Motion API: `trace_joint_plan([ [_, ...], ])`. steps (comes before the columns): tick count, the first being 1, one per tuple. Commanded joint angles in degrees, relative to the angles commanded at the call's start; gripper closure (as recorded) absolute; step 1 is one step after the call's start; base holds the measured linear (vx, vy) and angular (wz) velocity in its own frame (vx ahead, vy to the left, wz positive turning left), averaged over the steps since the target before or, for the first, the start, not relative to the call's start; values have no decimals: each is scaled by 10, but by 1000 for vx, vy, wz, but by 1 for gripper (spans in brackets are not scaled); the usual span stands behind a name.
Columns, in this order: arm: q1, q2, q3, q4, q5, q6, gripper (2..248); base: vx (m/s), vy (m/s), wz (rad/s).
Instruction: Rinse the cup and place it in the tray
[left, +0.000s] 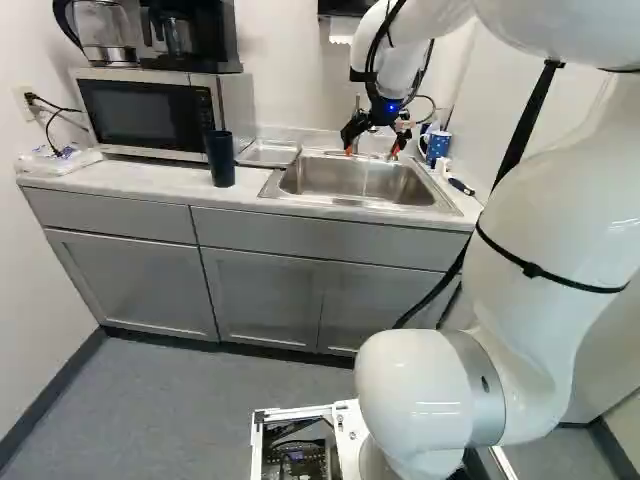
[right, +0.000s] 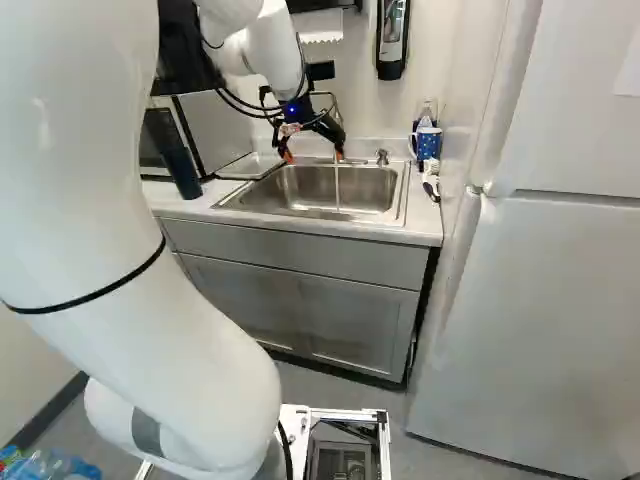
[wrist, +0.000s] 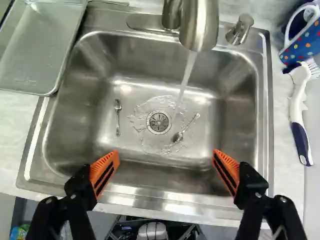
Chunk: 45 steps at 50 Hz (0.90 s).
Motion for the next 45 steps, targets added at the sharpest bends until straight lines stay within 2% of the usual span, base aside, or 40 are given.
trace_joint_plan([
  [25,50,21,-15,0,0,0,3,0,0,0],
  [45,89,20,-16,5,0,0,3,0,0,0],
])
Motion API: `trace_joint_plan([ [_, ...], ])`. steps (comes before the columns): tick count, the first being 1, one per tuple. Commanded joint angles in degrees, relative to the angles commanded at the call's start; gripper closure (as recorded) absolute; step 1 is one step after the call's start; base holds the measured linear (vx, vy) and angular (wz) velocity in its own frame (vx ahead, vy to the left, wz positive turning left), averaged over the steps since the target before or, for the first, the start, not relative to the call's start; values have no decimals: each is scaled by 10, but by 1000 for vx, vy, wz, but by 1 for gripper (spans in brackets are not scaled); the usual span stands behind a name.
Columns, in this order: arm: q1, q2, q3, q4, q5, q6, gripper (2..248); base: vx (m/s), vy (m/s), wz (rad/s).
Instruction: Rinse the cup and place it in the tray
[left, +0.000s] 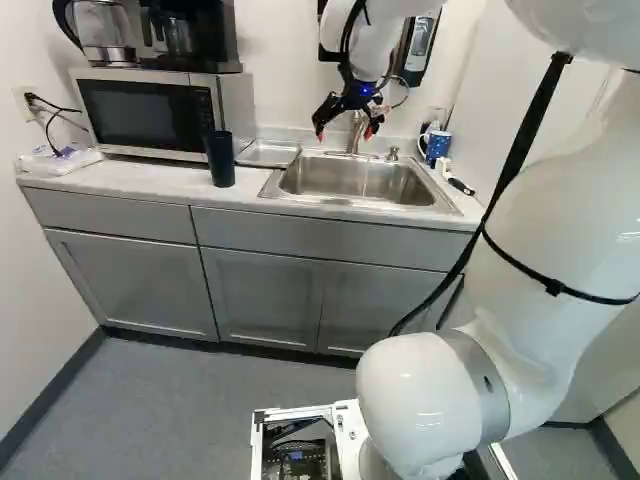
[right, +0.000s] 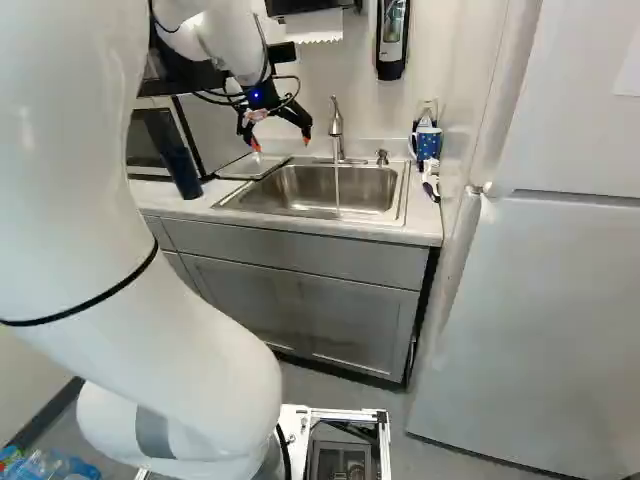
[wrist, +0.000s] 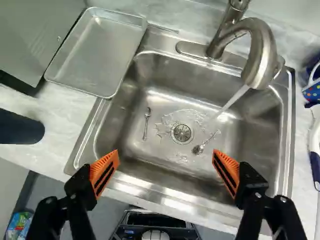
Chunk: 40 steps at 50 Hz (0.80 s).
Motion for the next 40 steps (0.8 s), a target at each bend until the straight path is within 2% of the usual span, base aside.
trace_joint_plan([
  [23,45,-7,-7,22,0,0,3,0,0,0],
  [40,78,-15,-16,22,0,0,3,0,0,0],
])
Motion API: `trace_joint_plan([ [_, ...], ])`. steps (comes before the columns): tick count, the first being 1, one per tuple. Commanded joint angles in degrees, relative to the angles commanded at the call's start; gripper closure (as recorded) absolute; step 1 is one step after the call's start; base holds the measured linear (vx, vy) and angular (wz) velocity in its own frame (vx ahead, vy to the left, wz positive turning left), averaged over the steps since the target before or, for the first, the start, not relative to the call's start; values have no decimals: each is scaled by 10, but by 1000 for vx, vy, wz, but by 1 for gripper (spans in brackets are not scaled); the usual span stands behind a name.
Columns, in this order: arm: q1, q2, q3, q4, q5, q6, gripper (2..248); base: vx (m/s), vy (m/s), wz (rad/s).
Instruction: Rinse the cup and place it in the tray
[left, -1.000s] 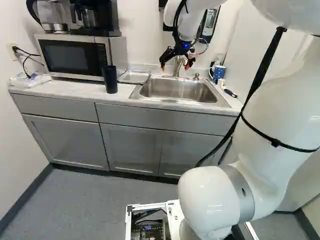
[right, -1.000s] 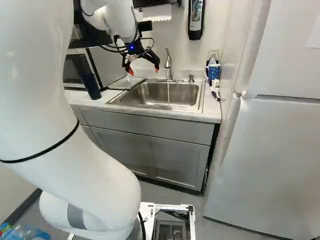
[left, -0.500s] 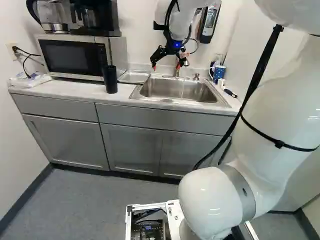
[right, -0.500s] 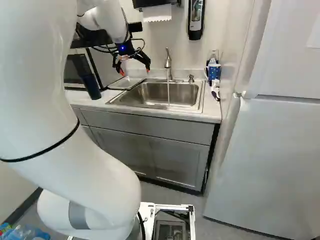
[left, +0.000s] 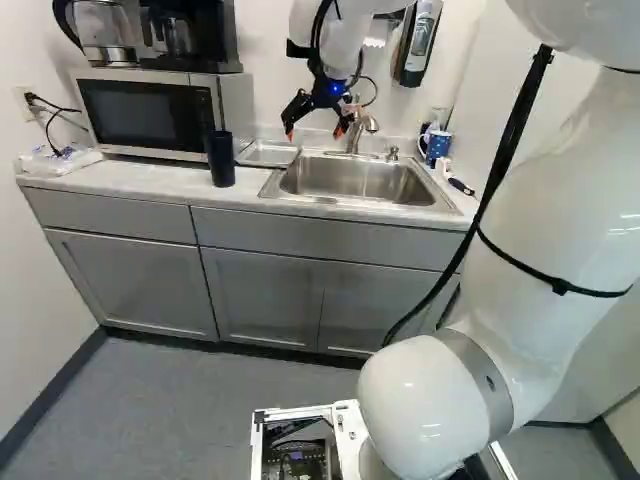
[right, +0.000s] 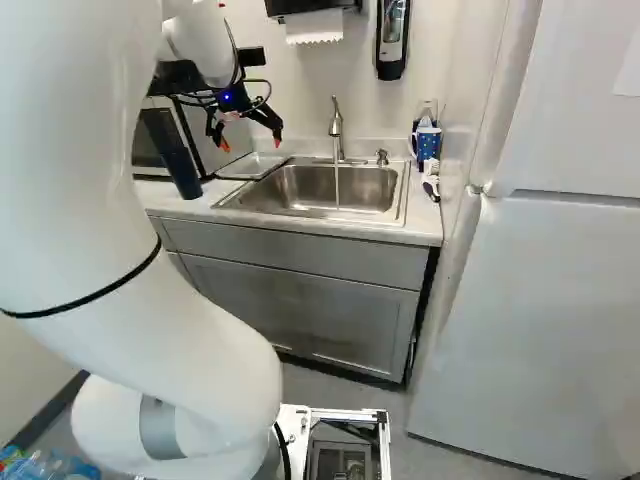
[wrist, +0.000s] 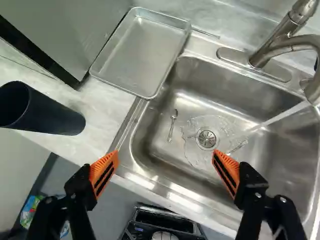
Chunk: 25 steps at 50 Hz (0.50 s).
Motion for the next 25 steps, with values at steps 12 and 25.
trace_joint_plan([
  [12,23,-8,-8,0,0,0,3,0,0,0],
  [25,48,-12,-13,0,0,0,3,0,0,0],
])
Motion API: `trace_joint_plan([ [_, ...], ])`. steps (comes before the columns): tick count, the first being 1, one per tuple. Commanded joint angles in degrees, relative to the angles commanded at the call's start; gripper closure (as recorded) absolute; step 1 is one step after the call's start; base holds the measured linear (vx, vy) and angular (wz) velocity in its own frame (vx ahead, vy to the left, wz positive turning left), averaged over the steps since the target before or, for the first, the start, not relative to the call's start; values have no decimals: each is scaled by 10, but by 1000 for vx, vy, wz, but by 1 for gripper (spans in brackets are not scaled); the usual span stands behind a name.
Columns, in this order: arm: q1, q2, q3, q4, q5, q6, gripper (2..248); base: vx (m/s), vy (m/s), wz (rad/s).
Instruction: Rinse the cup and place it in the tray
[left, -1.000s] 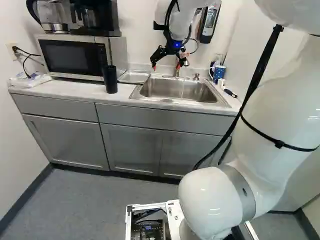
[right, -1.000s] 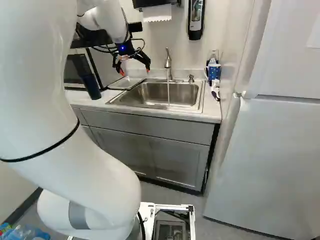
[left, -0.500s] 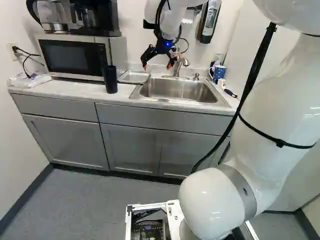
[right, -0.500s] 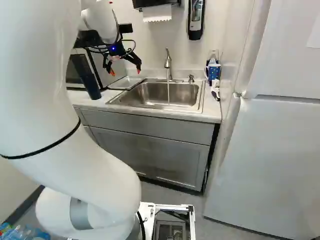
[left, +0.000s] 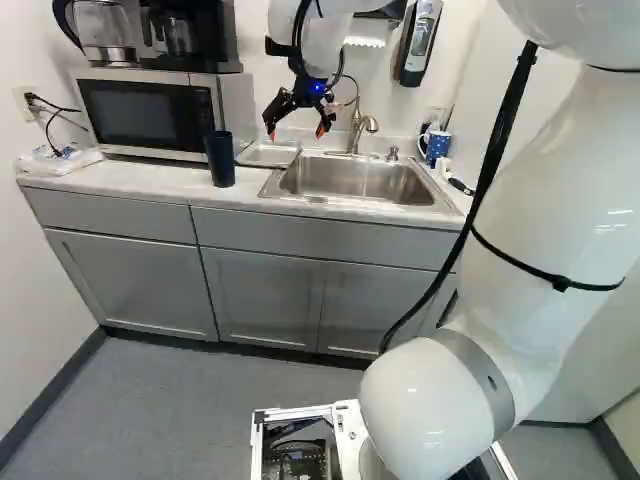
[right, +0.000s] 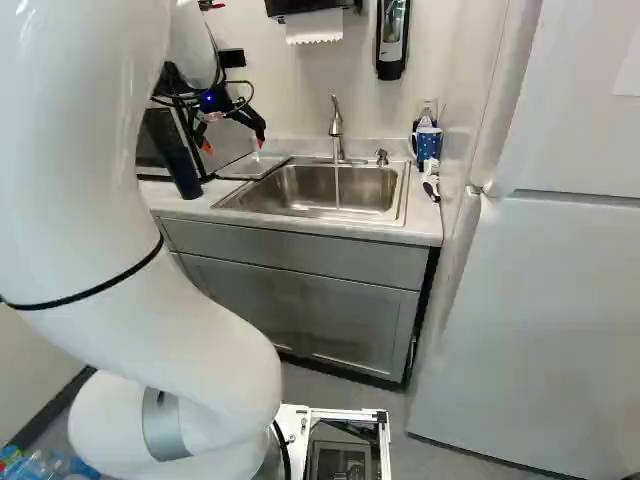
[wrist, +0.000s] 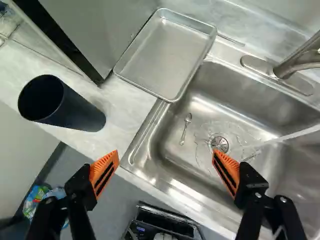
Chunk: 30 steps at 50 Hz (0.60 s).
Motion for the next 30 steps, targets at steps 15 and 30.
trace_joint_plan([
  [15,29,-6,-6,0,0,0,3,0,0,0],
  [30,58,-20,-11,0,4,0,3,0,0,0],
])
